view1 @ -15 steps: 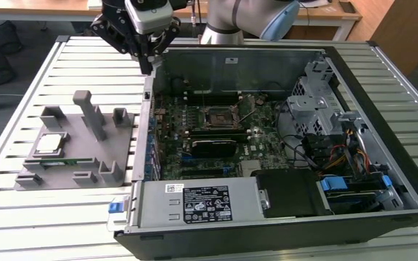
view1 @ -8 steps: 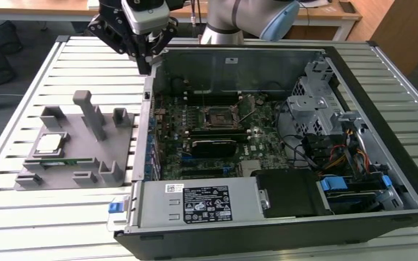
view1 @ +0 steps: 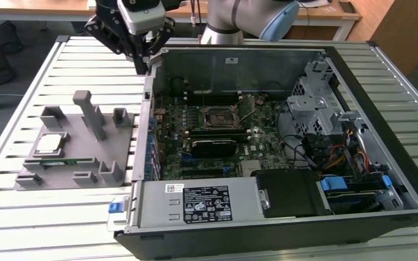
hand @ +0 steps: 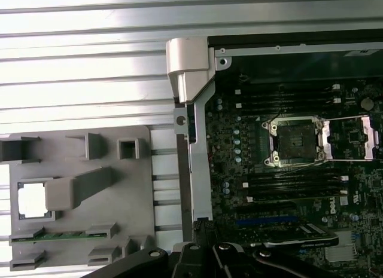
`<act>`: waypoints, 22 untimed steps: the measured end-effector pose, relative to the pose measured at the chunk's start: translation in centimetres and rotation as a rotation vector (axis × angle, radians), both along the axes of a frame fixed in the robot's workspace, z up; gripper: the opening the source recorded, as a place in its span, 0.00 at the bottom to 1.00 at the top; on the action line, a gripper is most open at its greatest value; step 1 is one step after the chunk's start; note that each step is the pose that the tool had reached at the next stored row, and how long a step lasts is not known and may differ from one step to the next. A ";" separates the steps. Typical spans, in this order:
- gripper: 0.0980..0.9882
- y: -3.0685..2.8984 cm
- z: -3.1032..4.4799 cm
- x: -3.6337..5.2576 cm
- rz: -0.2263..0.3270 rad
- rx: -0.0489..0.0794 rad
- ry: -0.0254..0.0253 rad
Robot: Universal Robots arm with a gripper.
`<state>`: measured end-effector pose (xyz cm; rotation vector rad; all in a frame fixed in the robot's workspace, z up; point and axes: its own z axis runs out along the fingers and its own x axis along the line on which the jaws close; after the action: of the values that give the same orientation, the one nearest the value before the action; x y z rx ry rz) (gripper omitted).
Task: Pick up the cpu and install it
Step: 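Reach for the cpu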
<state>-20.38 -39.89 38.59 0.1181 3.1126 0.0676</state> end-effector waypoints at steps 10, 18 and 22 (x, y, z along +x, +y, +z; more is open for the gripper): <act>0.01 0.00 -0.05 -0.57 0.000 0.000 0.0000; 0.01 0.00 -0.09 -1.04 0.000 0.000 -0.0001; 0.01 0.00 -0.11 -1.27 0.000 0.000 0.0000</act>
<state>-21.65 -39.89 38.48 0.1179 3.1126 0.0676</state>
